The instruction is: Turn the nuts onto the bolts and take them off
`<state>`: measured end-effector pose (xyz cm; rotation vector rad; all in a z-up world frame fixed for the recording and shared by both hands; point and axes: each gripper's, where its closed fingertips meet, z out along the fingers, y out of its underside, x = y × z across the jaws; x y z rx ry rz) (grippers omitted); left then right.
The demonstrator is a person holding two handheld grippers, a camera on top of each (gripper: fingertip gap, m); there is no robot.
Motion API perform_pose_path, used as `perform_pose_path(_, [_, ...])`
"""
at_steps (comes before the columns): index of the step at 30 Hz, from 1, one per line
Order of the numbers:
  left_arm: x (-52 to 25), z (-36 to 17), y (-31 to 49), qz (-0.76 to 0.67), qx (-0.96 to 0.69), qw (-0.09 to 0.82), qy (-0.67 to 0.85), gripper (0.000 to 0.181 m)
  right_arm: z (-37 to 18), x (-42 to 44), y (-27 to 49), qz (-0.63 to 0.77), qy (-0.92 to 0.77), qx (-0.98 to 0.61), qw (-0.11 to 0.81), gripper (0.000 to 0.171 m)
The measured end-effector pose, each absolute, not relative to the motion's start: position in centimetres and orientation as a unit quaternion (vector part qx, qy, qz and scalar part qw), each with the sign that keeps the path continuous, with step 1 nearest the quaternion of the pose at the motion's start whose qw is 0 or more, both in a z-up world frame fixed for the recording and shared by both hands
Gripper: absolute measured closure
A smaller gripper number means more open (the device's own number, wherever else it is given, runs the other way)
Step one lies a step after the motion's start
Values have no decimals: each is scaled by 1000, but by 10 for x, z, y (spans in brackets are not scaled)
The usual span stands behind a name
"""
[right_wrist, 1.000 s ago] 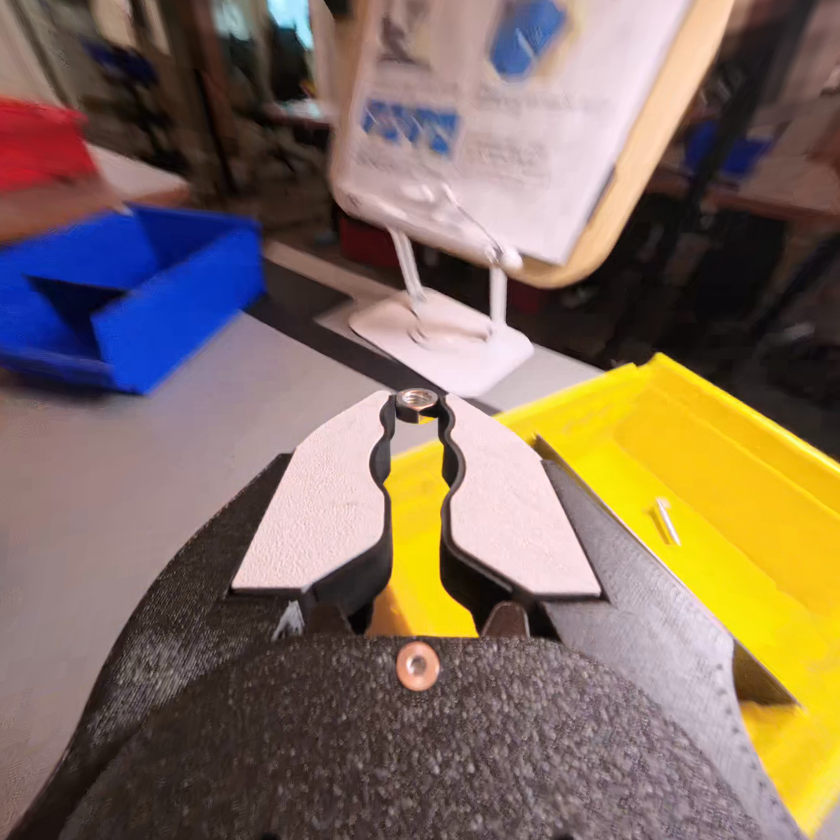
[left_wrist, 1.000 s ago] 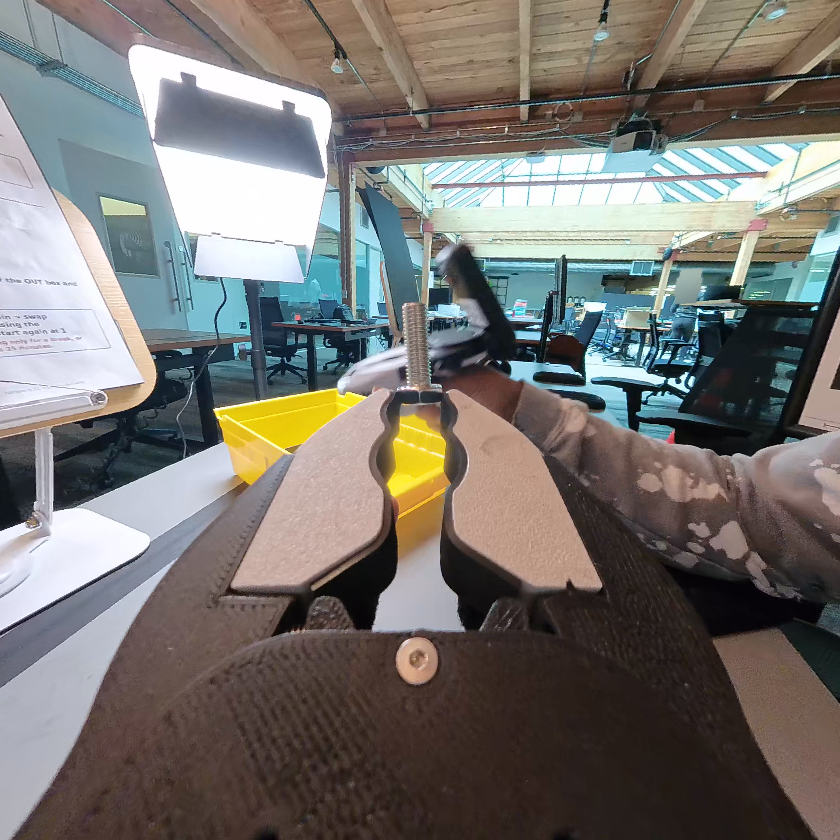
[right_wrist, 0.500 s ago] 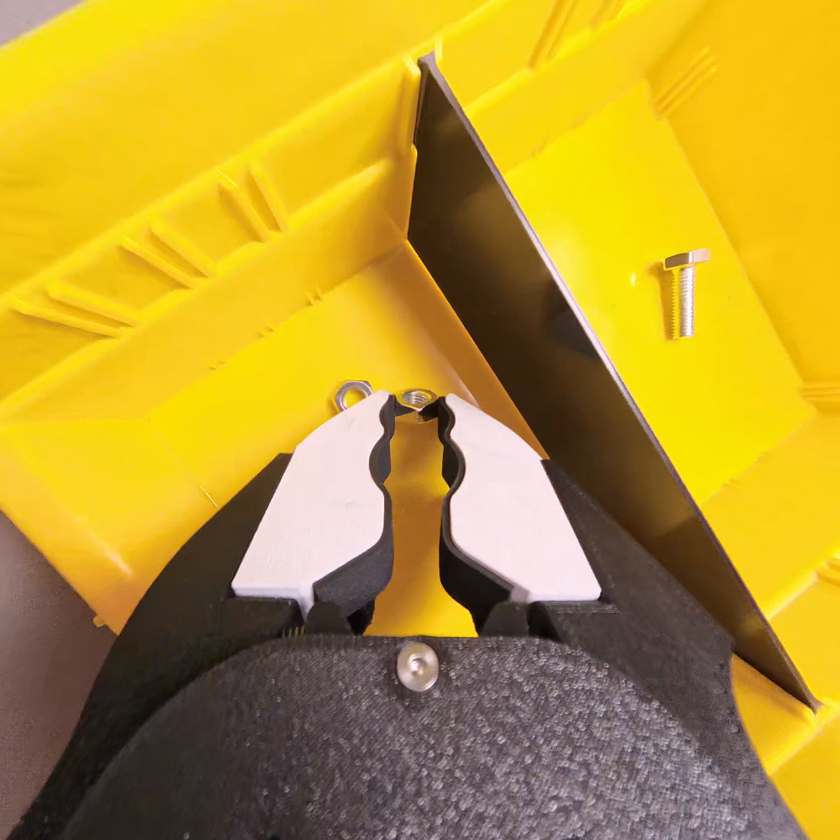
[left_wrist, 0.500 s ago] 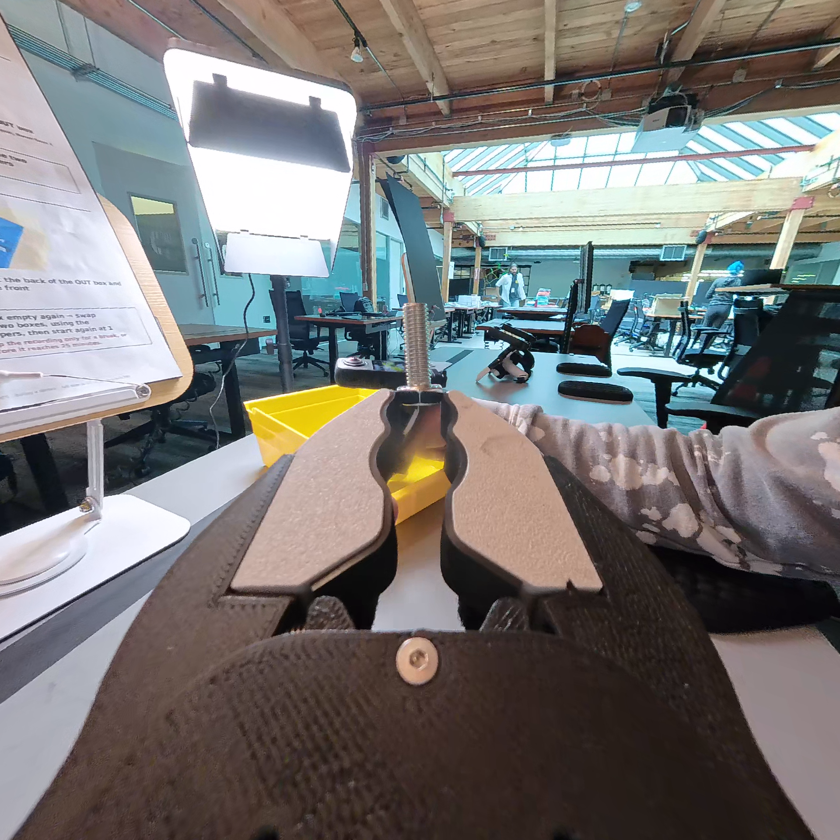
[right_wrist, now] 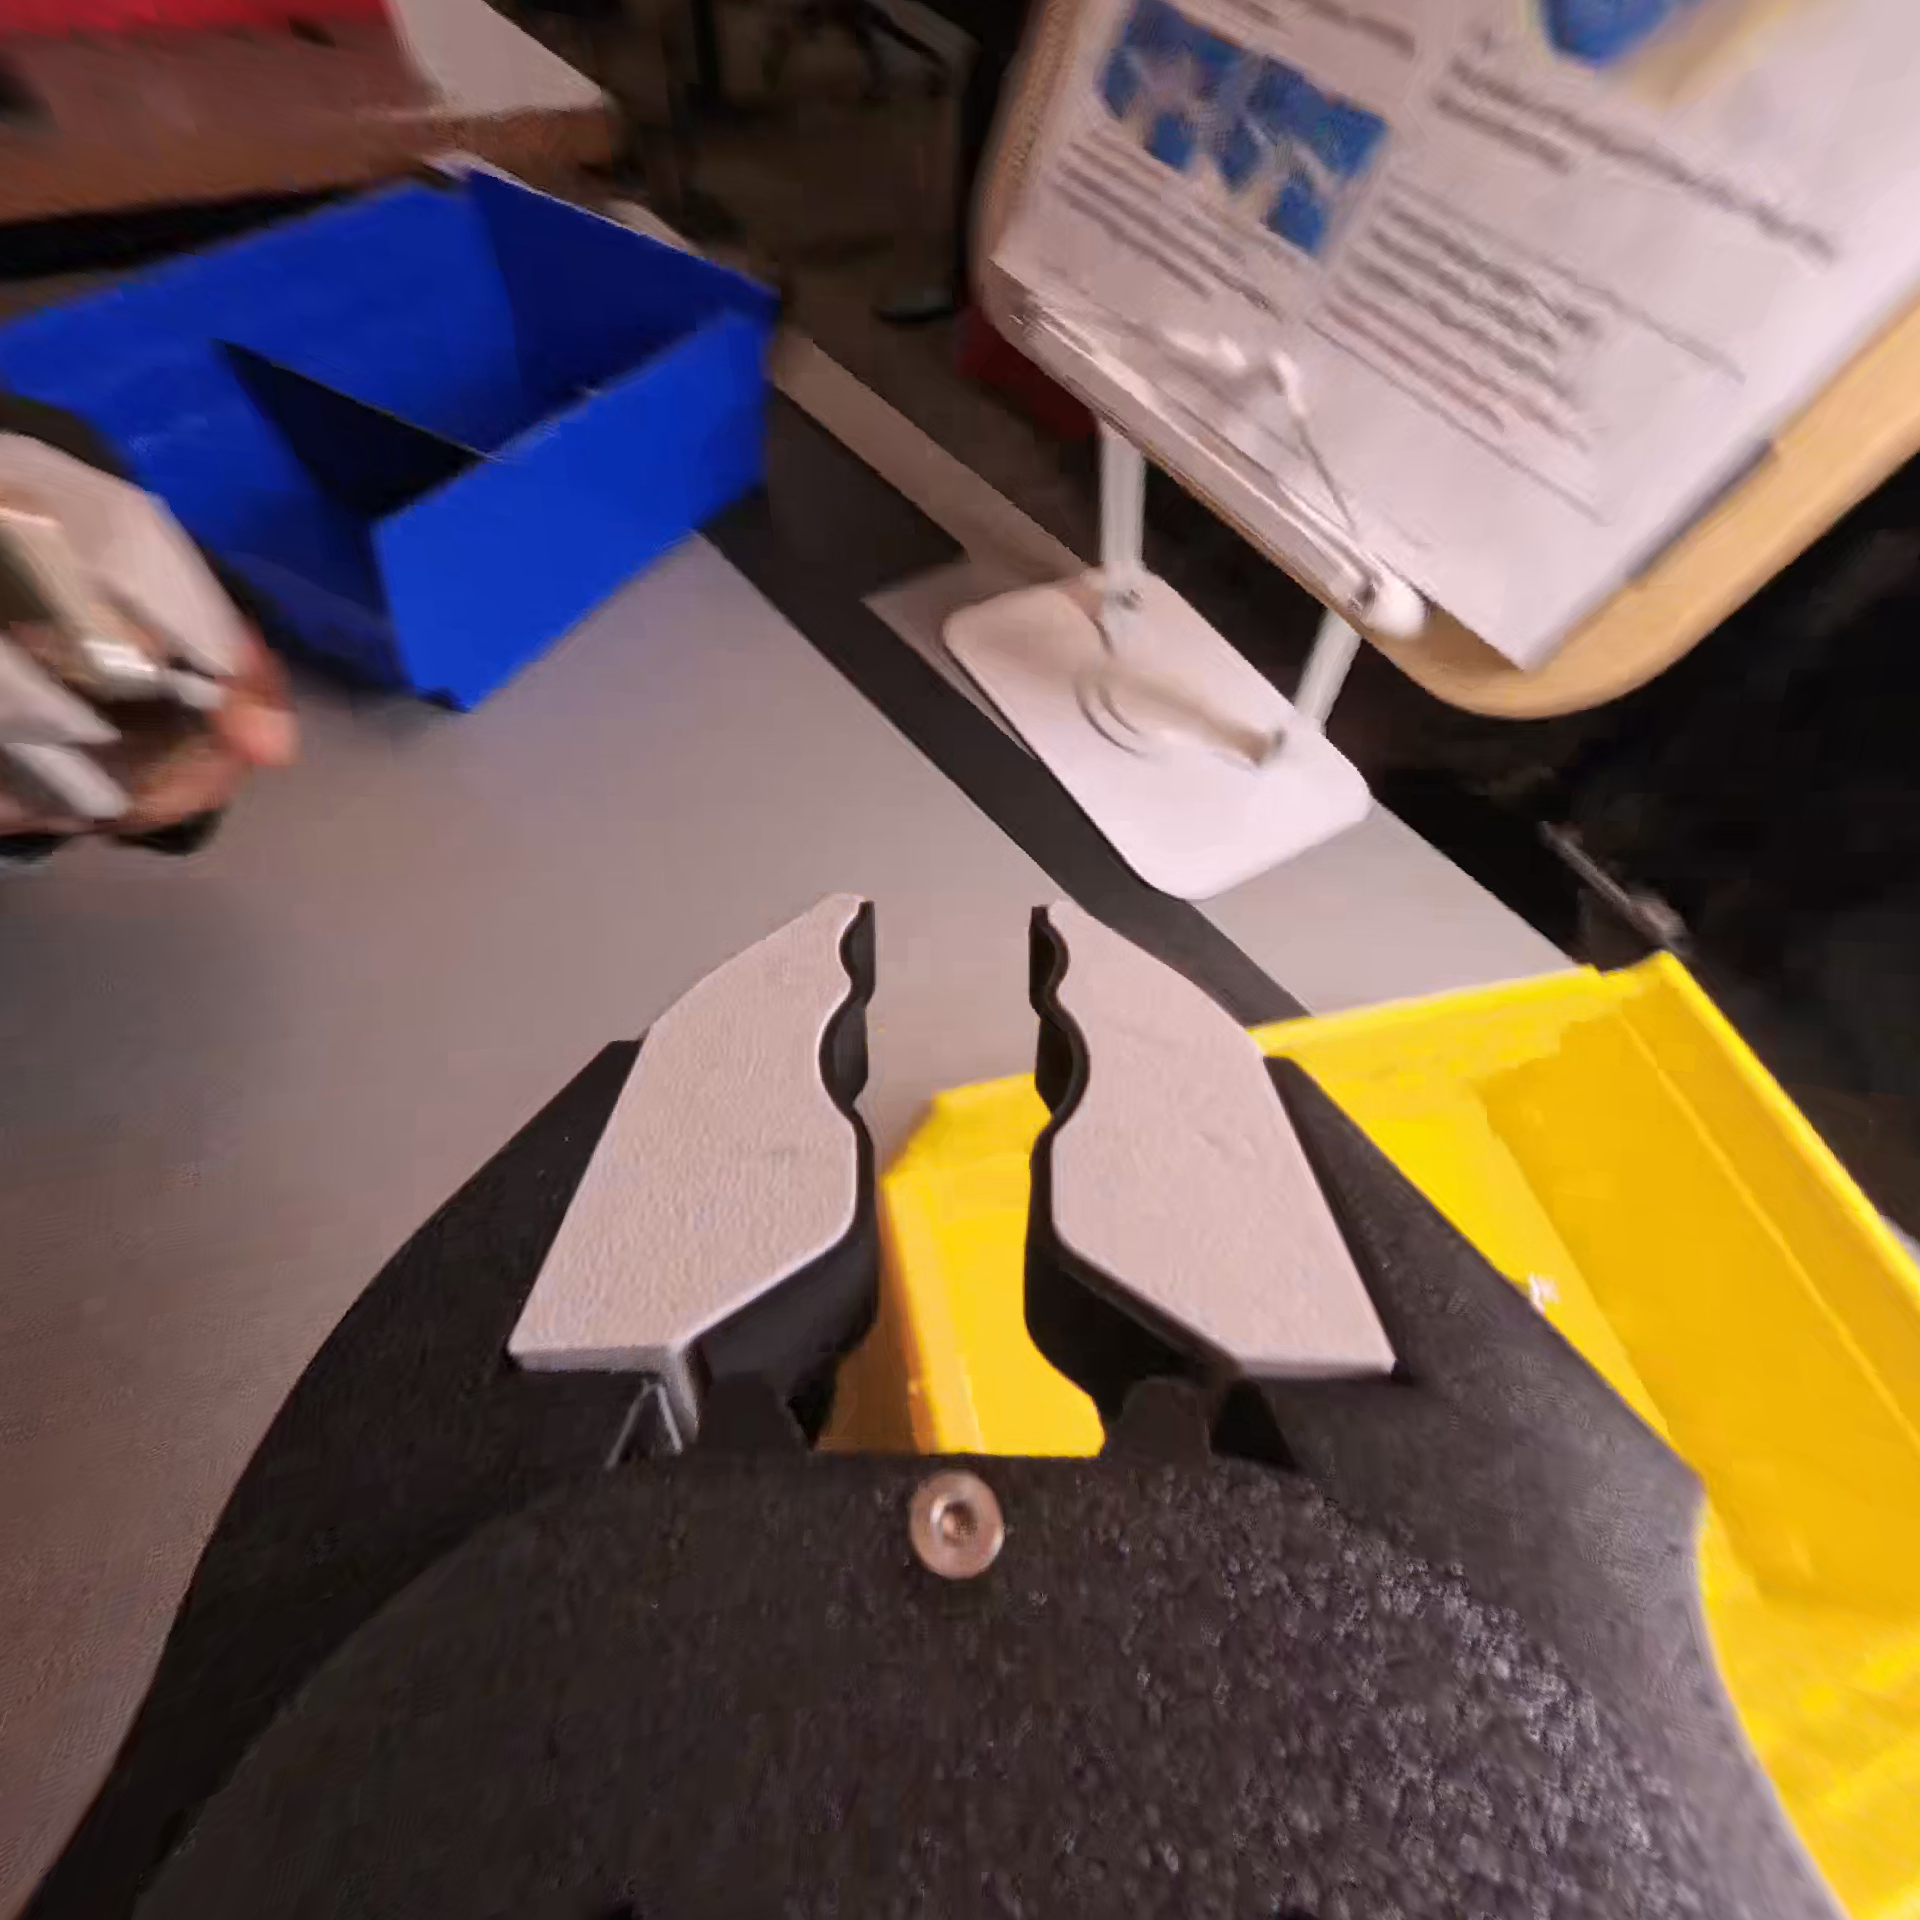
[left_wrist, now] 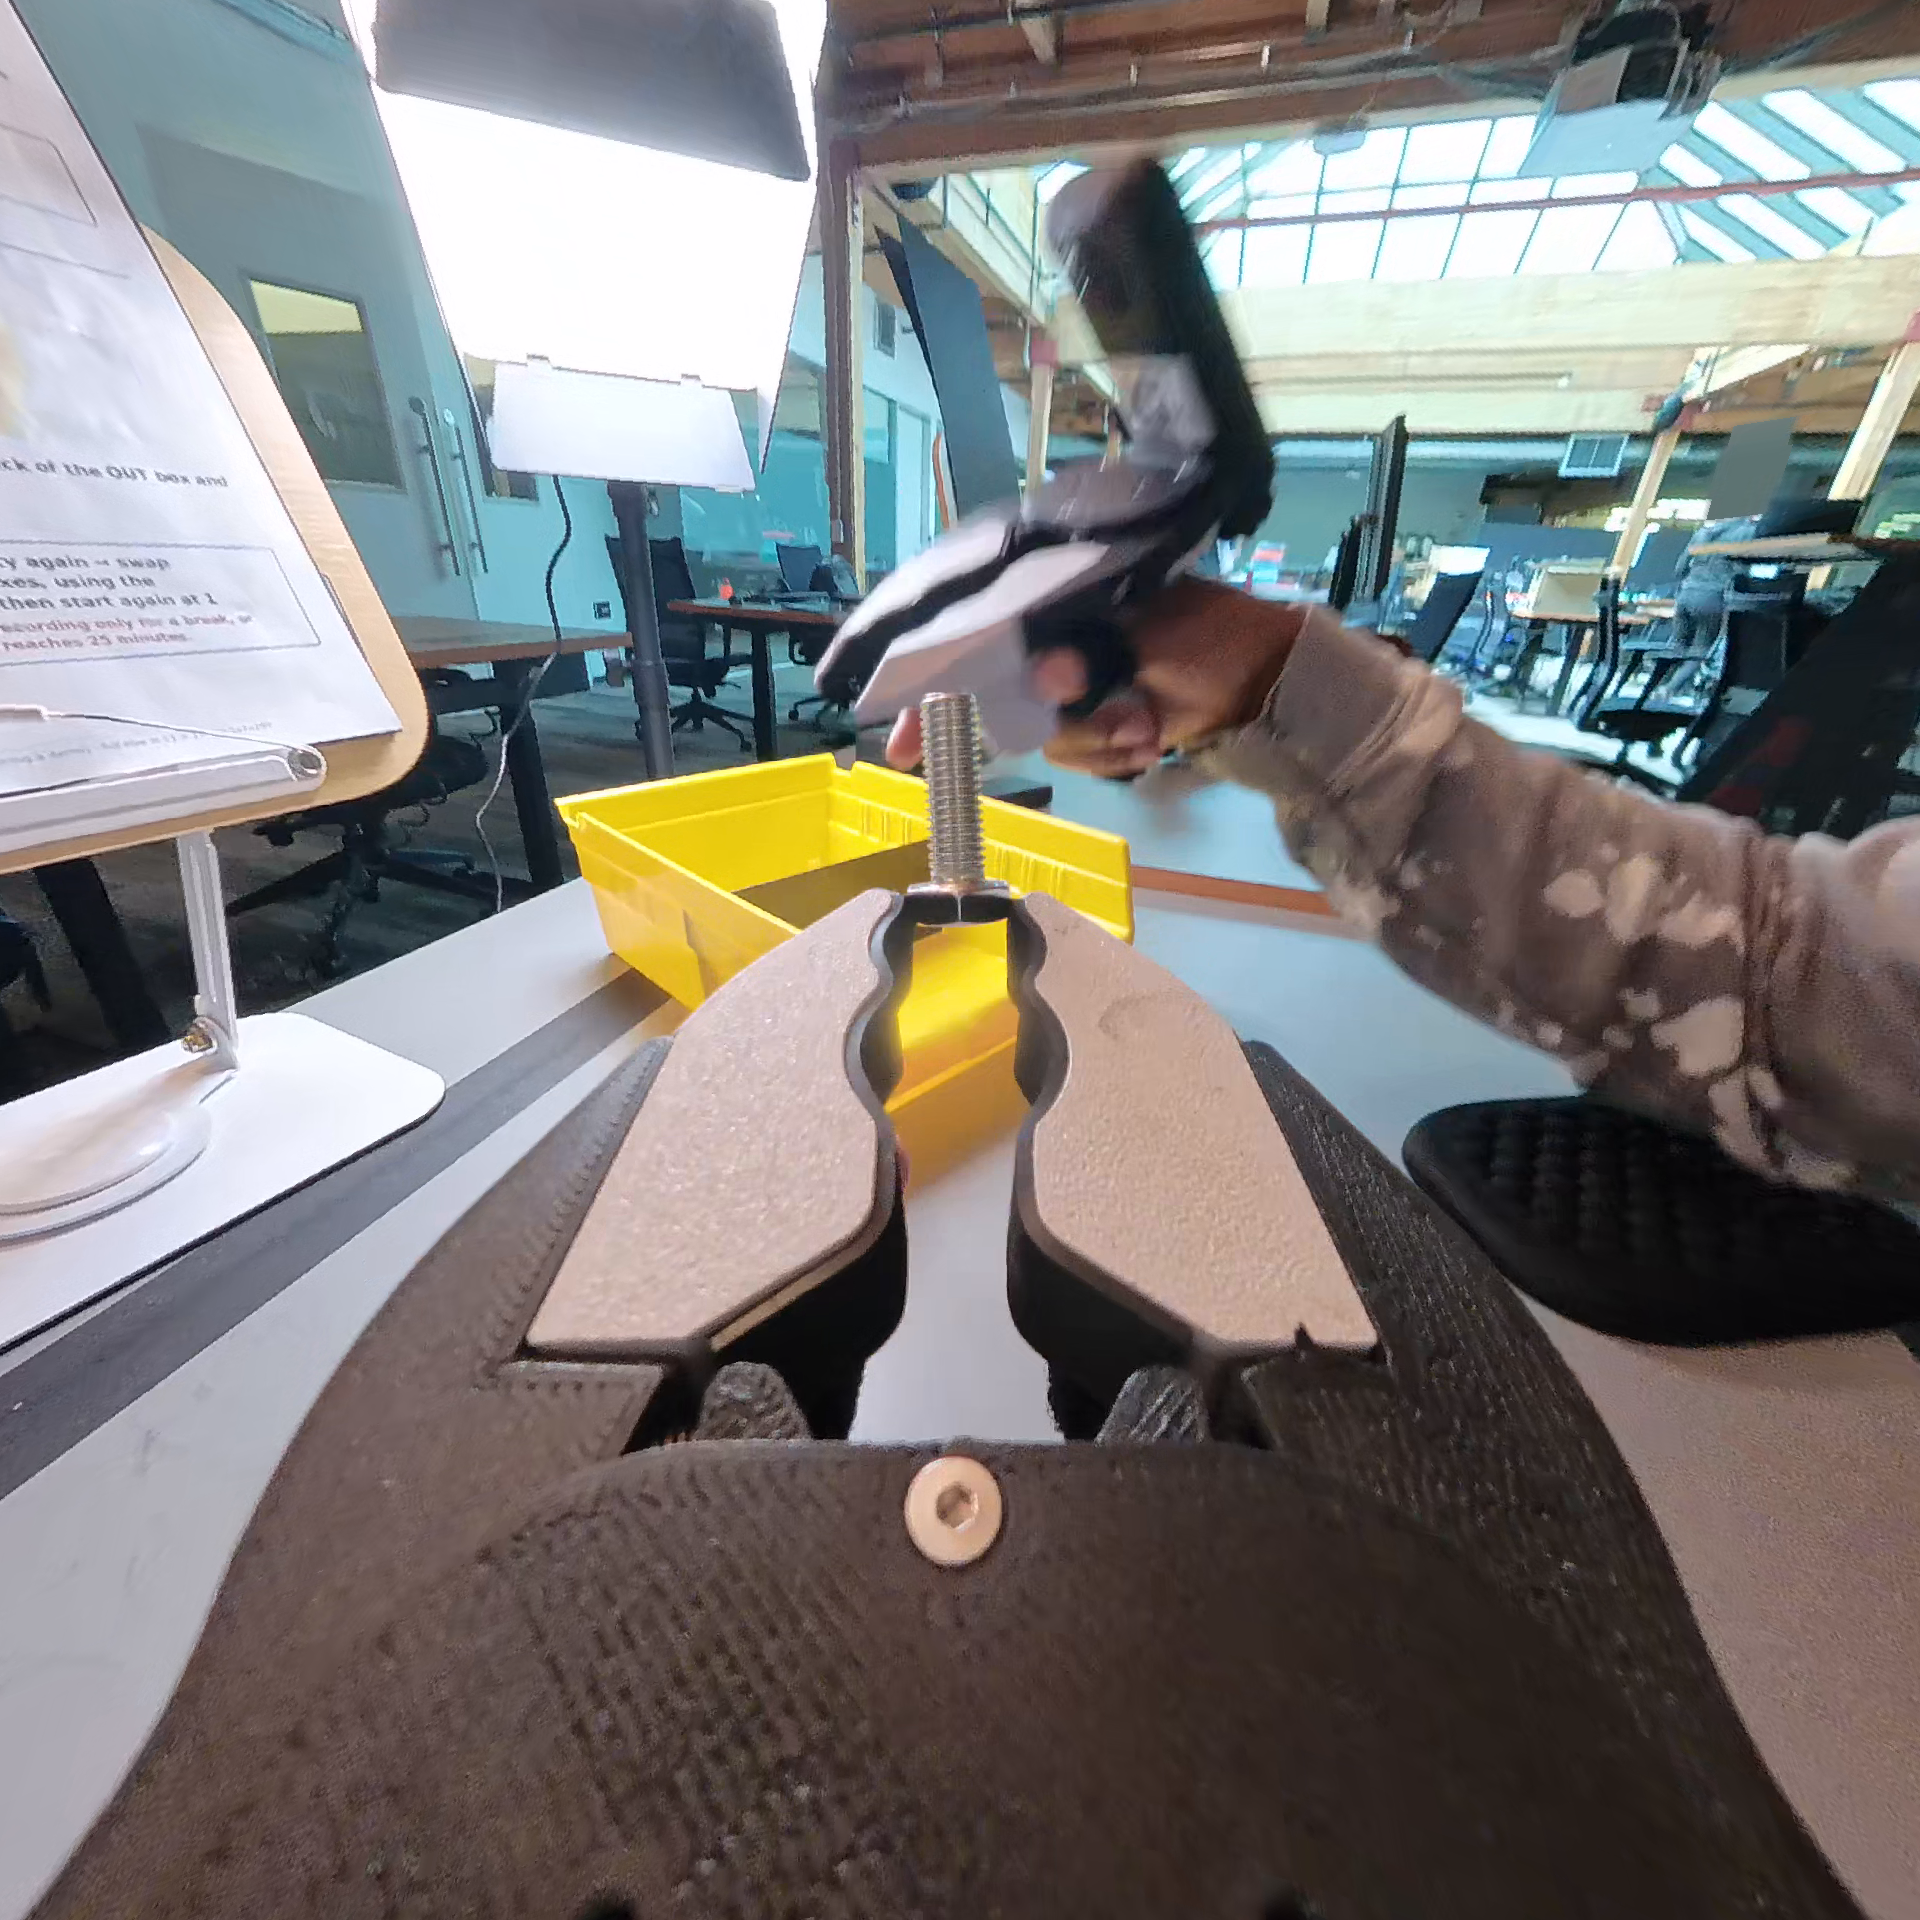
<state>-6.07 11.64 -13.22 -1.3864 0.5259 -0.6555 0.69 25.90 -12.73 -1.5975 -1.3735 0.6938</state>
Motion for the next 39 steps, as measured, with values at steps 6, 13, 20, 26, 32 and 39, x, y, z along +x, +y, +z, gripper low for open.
perform_pose_path(6, [-39, -159, 113, -274, -662, 625, 311, 163, -106, -27, 135, 291, -758, -458, 363, 144])
perform_pose_path(13, [-14, -191, 100, -277, -713, 520, 380, 163, -164, -25, 104, 90, -885, -373, 265, 140])
perform_pose_path(20, [-19, -195, 98, -279, -734, 487, 382, 163, -190, -17, 106, 45, -896, -366, 249, 161])
perform_pose_path(26, [-25, -198, 98, -274, -746, 473, 381, 164, -197, -19, 108, 57, -879, -390, 269, 151])
perform_pose_path(32, [-23, -201, 99, -267, -747, 475, 382, 164, -201, -20, 105, 83, -871, -407, 263, 161])
perform_pose_path(39, [-66, -157, 129, -204, -708, 626, 255, 146, -144, -14, 192, 108, -765, -526, 355, 161])
